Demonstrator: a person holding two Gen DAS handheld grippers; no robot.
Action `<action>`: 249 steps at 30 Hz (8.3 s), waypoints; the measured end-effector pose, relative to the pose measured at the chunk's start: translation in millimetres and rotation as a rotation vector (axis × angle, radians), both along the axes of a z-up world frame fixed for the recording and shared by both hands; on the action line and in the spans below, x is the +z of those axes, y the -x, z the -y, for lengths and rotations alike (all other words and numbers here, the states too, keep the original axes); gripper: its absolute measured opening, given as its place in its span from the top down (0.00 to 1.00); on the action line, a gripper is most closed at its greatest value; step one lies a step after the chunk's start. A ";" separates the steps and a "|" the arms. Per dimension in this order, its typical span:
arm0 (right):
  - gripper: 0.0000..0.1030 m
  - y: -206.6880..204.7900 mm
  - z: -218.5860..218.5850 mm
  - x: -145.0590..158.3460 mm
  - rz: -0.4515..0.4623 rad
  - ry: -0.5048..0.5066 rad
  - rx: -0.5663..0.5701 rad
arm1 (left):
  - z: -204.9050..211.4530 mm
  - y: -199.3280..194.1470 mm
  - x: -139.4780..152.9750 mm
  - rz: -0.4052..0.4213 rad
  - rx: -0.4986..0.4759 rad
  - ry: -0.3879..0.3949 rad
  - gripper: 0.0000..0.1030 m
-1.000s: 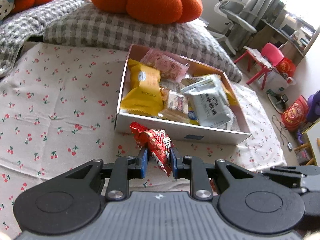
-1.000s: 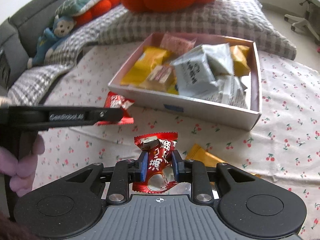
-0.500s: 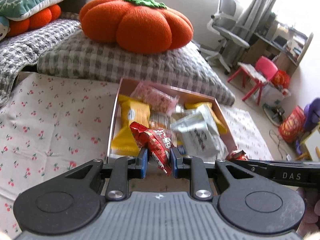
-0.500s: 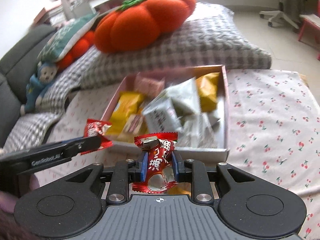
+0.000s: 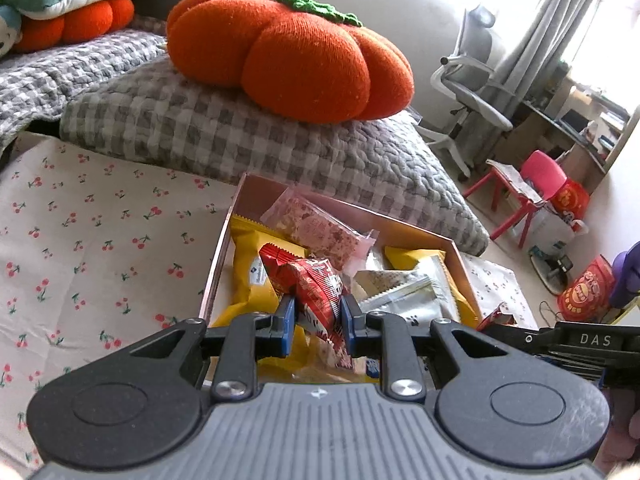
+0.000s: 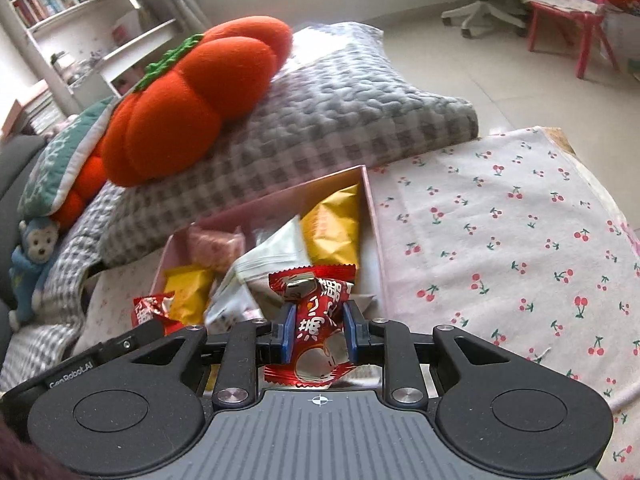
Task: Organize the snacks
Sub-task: 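Carry both red candies into the box and open both tools, then withdraw both open tools from the box toward the gold bar and silver packet, then grasp the silver packet with the left tool and lift it, then grasp the gold bar with the right tool while the left tool holds the silver packet, then carry both packets into the box and open both tools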
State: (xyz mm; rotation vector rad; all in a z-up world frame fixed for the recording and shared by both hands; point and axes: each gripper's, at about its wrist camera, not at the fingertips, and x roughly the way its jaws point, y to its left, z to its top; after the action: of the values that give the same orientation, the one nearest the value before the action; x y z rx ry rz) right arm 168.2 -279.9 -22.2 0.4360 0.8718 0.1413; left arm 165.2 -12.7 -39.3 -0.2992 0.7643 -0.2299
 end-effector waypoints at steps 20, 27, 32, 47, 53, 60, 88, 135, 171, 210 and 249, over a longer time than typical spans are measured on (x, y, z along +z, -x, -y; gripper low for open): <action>0.71 -13.5 14.3 -13.9 0.001 -0.033 -0.026 | 20.1 -20.0 -9.6 0.020 -0.064 -0.063 0.71; 0.51 -7.7 20.7 -3.5 0.030 -0.045 -0.039 | 16.4 -9.0 -3.2 0.035 -0.064 -0.095 0.50; 0.41 -2.6 21.0 1.8 0.031 -0.030 -0.015 | 12.2 1.3 2.3 0.025 -0.056 -0.126 0.39; 0.16 48.1 10.0 13.8 0.066 0.144 0.119 | 0.7 60.4 17.7 -0.050 -0.014 -0.204 0.04; 0.08 78.0 8.2 9.7 0.081 0.182 0.170 | 1.0 83.9 11.2 -0.036 -0.043 -0.258 0.03; 0.07 98.5 9.0 -2.4 0.078 0.249 0.214 | 22.9 103.2 -5.4 -0.050 -0.131 -0.285 0.02; 0.06 107.5 60.8 -42.1 0.043 0.314 0.165 | 124.8 113.4 -42.8 0.019 -0.656 -0.332 0.57; 0.03 95.0 -29.2 -65.6 0.098 0.389 0.411 | -24.7 90.1 -44.3 0.029 -0.582 -0.382 0.26; 0.61 101.0 -51.1 -50.0 0.052 0.383 0.489 | -29.0 83.6 -28.1 -0.252 -0.314 -0.384 0.57; 0.45 102.5 -74.2 -51.3 0.075 0.368 0.522 | -28.5 84.3 -18.2 -0.216 -0.297 -0.345 0.71; 0.73 74.0 -78.2 17.2 0.235 0.240 0.396 | -27.9 62.8 15.0 -0.043 -0.200 -0.280 0.71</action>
State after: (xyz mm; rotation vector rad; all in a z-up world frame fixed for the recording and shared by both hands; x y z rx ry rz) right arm 94.2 -201.7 -5.0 0.0161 0.7241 0.4380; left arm 102.5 15.2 -24.3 0.0382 0.8586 -0.3022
